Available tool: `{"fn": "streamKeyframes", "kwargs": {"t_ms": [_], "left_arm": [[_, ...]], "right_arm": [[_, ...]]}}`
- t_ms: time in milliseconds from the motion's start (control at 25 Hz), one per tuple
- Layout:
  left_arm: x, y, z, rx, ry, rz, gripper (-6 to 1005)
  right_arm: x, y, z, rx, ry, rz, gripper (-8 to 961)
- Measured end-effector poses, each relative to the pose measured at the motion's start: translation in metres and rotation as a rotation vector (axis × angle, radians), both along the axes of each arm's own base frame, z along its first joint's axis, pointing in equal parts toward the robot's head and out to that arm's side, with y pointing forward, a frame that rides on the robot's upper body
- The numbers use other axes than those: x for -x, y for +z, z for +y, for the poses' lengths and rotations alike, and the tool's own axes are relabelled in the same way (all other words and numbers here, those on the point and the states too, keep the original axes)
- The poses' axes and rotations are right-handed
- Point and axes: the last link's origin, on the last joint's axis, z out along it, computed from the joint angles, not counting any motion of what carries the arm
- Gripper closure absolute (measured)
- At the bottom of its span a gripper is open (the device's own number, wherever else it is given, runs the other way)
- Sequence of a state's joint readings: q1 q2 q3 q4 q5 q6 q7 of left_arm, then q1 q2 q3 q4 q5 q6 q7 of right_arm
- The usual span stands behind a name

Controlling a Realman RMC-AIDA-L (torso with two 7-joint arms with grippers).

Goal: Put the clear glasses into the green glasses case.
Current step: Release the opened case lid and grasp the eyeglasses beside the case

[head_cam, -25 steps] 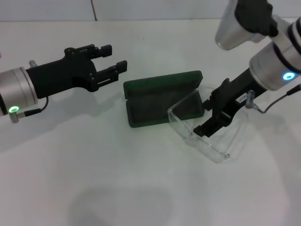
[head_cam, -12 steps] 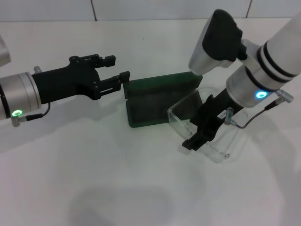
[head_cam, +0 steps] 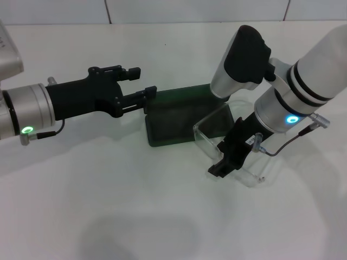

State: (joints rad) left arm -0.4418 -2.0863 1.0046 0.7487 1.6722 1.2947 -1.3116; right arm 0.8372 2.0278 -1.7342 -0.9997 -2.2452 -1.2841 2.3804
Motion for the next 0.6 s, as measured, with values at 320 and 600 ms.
{"fn": "streamKeyframes", "kwargs": {"t_ms": [320,600], "left_arm": [[0.0027,-0.0014,-0.0022,0.007,0.003,0.008,406],[0.0051,-0.0029,-0.0039,0.01,0.009,0.009,407]], "right_arm": [[-0.001,-0.0076,-0.0074,0.028,0.005,-0.007,405],[-0.0019,-0.0078,-0.0074,0.021,0.003,0.0,503]]}}
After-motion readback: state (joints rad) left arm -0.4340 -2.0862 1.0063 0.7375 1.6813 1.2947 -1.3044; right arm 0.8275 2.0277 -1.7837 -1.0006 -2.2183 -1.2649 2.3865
